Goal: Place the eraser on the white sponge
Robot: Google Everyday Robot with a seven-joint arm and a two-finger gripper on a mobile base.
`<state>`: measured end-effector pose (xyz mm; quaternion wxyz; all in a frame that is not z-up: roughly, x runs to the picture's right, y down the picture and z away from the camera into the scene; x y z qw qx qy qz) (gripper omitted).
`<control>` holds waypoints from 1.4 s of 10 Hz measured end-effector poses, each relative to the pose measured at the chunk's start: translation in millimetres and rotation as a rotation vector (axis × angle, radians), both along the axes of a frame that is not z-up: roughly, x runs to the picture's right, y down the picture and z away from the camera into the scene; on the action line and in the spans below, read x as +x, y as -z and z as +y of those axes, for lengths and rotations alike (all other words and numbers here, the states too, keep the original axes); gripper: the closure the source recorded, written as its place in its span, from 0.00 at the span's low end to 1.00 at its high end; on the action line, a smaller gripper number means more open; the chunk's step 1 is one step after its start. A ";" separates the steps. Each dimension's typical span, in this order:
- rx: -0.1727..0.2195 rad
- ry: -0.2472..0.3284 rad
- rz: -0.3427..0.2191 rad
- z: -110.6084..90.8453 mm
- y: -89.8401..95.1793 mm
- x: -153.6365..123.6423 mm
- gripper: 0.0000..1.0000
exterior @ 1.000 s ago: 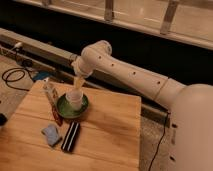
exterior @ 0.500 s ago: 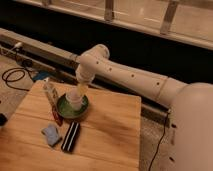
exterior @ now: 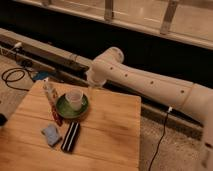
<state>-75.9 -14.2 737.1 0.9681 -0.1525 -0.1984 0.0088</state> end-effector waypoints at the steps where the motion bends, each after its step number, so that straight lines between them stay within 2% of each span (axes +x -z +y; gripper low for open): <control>1: -0.005 -0.065 0.054 3.7 1.8 7.7 0.20; 2: -0.015 -0.110 0.117 7.4 2.3 10.2 0.20; 3: -0.023 -0.131 0.250 10.9 2.9 13.8 0.20; 5: -0.028 -0.094 0.444 13.4 6.9 10.4 0.20; 7: -0.002 -0.083 0.598 7.9 16.5 13.4 0.20; 8: 0.006 -0.081 0.637 6.1 19.3 13.2 0.20; 9: -0.004 -0.078 0.635 5.9 18.2 13.3 0.20; 10: -0.032 -0.073 0.619 6.7 12.9 15.5 0.20; 11: -0.084 -0.070 0.604 13.5 0.5 18.5 0.20; 12: -0.113 -0.072 0.594 20.5 -7.4 17.5 0.20; 14: -0.218 -0.102 0.585 51.0 -33.2 27.7 0.20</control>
